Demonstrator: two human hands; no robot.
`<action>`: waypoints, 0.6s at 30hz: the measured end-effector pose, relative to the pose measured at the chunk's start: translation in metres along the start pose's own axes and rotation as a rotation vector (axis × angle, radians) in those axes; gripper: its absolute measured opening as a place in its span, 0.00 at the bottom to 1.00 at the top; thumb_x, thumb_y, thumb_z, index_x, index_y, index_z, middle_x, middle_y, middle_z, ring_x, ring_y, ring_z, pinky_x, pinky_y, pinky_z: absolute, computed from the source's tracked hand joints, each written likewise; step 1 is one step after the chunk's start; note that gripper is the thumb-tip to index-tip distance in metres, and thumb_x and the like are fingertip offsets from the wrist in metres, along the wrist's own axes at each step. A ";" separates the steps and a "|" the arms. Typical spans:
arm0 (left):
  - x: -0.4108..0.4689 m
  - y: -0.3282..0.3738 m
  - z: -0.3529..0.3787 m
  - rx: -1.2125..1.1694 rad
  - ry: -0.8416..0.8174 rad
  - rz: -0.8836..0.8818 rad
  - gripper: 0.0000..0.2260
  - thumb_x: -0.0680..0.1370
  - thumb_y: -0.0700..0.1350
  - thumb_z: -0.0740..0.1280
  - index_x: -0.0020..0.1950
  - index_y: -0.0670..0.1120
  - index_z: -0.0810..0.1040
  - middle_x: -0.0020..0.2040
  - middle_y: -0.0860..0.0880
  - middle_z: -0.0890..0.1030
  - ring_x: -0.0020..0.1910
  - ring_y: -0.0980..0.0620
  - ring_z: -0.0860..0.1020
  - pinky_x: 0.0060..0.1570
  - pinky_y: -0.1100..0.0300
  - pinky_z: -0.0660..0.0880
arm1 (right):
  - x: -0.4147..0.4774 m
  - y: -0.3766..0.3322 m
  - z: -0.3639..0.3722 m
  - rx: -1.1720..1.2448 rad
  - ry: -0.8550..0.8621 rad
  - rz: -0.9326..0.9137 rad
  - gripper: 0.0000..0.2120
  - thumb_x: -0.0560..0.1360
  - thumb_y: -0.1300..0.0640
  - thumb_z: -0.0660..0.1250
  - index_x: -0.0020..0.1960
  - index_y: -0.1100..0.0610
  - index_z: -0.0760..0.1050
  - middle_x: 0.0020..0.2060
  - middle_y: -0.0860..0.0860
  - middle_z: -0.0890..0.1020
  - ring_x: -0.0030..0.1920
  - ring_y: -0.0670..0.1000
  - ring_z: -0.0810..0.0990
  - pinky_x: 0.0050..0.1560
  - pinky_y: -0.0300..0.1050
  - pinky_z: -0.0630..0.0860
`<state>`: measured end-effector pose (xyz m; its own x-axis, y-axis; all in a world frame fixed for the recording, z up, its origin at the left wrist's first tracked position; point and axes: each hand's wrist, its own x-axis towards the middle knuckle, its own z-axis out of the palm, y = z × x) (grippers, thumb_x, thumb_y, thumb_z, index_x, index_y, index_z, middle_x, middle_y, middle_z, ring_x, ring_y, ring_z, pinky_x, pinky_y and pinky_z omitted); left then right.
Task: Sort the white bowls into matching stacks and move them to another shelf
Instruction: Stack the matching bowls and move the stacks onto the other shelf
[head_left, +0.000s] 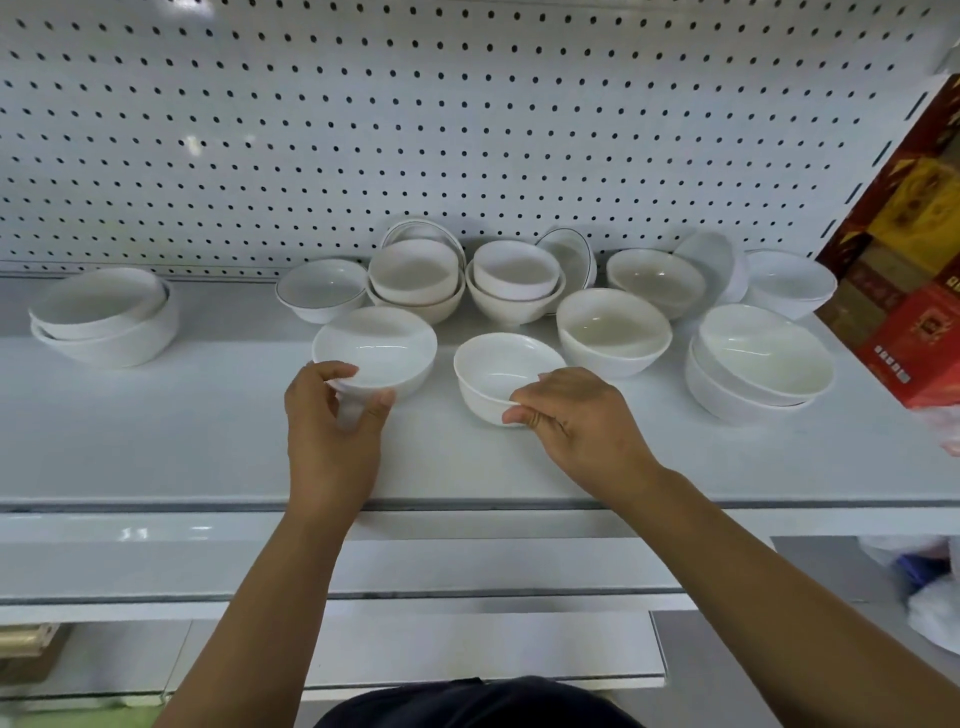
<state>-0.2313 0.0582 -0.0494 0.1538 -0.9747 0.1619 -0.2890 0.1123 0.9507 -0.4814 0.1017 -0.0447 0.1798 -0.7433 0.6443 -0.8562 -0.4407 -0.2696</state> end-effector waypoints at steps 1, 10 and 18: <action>0.000 0.000 0.001 -0.004 0.008 0.001 0.20 0.77 0.47 0.76 0.62 0.58 0.70 0.70 0.52 0.71 0.64 0.50 0.76 0.67 0.49 0.75 | 0.000 0.001 0.000 0.004 -0.021 0.004 0.16 0.79 0.47 0.65 0.43 0.56 0.86 0.37 0.51 0.86 0.40 0.58 0.83 0.44 0.47 0.79; -0.004 -0.003 0.012 0.073 0.115 0.103 0.27 0.76 0.47 0.76 0.71 0.49 0.68 0.69 0.50 0.67 0.67 0.49 0.73 0.68 0.53 0.72 | 0.005 0.005 -0.007 0.124 -0.118 0.095 0.15 0.72 0.50 0.77 0.53 0.58 0.85 0.50 0.51 0.86 0.54 0.50 0.79 0.58 0.43 0.76; -0.016 0.003 0.021 0.129 0.254 0.155 0.30 0.73 0.48 0.79 0.69 0.45 0.68 0.68 0.46 0.69 0.60 0.54 0.72 0.57 0.65 0.69 | 0.018 0.032 -0.049 -0.025 -0.014 0.284 0.17 0.80 0.50 0.69 0.63 0.59 0.80 0.60 0.54 0.83 0.64 0.54 0.77 0.65 0.36 0.68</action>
<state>-0.2545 0.0701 -0.0546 0.3246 -0.8667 0.3788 -0.4423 0.2149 0.8707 -0.5290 0.0994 -0.0068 -0.0625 -0.8425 0.5351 -0.8847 -0.2014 -0.4204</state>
